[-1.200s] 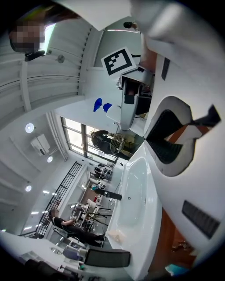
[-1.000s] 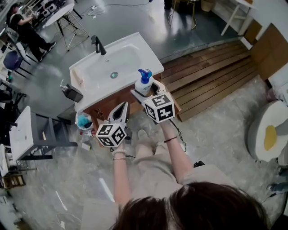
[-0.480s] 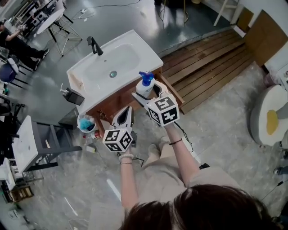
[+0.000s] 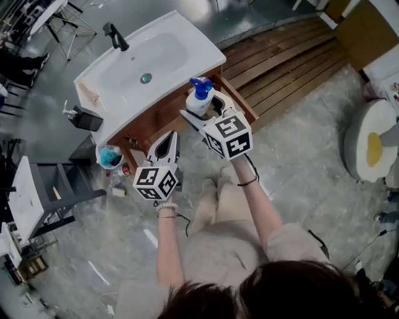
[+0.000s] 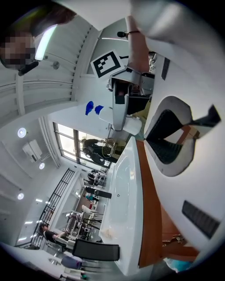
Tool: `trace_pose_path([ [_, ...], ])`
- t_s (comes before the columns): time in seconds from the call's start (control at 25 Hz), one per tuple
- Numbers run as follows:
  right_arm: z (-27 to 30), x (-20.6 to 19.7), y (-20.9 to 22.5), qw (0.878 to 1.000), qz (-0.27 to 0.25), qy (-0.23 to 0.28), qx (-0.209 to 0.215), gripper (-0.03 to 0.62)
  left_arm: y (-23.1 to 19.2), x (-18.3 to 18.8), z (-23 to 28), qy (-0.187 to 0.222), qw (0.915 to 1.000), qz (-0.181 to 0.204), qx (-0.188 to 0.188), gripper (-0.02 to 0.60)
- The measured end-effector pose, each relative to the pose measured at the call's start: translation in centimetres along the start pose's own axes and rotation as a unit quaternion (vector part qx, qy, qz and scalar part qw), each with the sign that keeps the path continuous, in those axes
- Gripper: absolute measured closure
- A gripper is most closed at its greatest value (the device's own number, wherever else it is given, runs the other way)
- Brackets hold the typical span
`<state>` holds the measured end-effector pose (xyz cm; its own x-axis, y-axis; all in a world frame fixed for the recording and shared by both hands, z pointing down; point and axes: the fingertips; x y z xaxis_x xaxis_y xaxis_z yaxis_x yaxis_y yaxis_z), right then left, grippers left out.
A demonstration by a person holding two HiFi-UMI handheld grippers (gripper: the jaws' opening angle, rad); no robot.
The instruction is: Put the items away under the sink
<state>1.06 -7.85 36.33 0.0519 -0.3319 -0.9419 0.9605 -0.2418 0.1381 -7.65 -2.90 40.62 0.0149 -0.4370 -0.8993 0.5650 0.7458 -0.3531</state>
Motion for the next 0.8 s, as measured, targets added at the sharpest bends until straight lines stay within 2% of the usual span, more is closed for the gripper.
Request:
trace_pose_path([
  [0.32, 3.2, -3.6, 1.6, 0.999, -0.015, 0.002, 0.033, 0.238, -3.1, -3.1, 2.7, -0.004, 0.9999, 0.011, -0.003, 0.578],
  [0.6, 5.8, -10.3, 2.7, 0.998, -0.037, -0.014, 0.056, 0.238, -6.3, -8.5, 4.7, -0.016, 0.9998, 0.006, 0.014, 0.578],
  [0.8, 8.1, -15.0, 3.2, 0.997, -0.043, -0.022, 0.065, 0.238, -8.6, -11.6, 6.4, -0.021, 0.9995, 0.017, 0.015, 0.578],
])
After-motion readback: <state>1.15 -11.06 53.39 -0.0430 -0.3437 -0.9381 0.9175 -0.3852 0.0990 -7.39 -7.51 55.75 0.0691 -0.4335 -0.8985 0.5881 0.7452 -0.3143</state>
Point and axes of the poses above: the fingertips, and each gripper's own axes: z forward along the fingers, y to its right, x out of its top, and after that the axes turned 6 degrees about -x, right-handed
